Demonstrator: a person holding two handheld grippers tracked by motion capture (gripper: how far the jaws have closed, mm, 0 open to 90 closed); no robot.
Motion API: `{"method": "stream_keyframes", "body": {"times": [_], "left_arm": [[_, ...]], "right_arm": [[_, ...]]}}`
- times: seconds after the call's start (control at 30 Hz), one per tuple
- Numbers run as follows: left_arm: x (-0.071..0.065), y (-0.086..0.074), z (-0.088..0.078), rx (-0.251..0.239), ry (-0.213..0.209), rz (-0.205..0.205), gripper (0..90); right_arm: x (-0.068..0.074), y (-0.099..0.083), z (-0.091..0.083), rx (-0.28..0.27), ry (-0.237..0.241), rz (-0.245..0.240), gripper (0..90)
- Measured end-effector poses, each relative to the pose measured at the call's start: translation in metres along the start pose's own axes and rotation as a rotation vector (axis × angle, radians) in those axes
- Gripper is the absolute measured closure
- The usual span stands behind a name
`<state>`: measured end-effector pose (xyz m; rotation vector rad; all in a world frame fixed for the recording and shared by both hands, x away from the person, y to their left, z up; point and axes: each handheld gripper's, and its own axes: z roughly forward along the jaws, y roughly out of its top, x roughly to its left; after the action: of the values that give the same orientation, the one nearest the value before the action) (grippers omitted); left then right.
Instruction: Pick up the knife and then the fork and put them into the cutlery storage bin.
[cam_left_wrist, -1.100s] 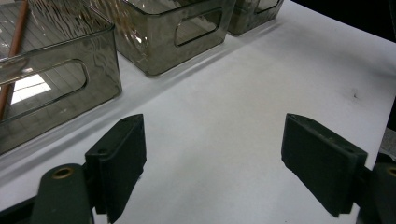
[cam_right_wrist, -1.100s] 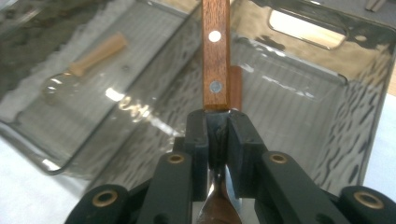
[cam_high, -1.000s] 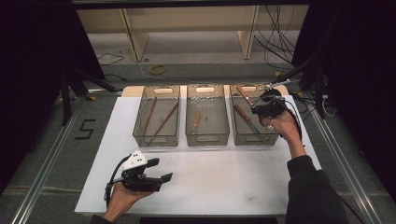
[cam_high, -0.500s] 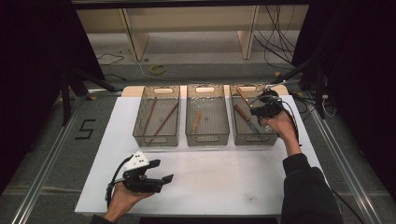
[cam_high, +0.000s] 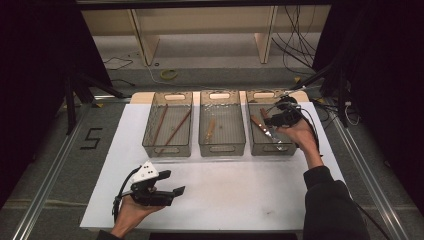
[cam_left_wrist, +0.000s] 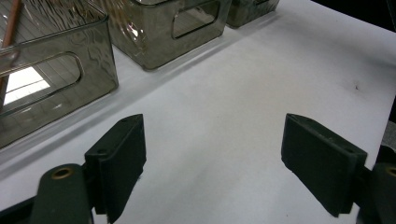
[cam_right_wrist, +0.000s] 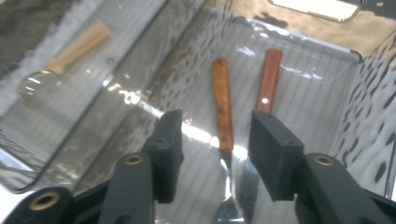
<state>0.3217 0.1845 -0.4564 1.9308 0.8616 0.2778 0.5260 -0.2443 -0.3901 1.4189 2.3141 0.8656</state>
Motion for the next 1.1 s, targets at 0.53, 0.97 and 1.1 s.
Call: {"method": "stream_keyframes", "body": {"times": [0.53, 0.97, 1.1], "left_arm": [[0.003, 0.000, -0.002, -0.025, 0.000, -0.026, 21.4], [0.005, -0.002, -0.003, -0.041, -0.012, -0.039, 21.3], [0.006, -0.002, -0.003, -0.047, -0.017, -0.044, 21.3]], "right_arm": [[0.037, -0.021, -0.034, -0.137, 0.113, -0.036, 34.7], [0.078, -0.059, -0.062, -0.248, 0.217, -0.089, 30.7], [0.086, -0.073, -0.066, -0.274, 0.233, -0.100, 29.6]]}}
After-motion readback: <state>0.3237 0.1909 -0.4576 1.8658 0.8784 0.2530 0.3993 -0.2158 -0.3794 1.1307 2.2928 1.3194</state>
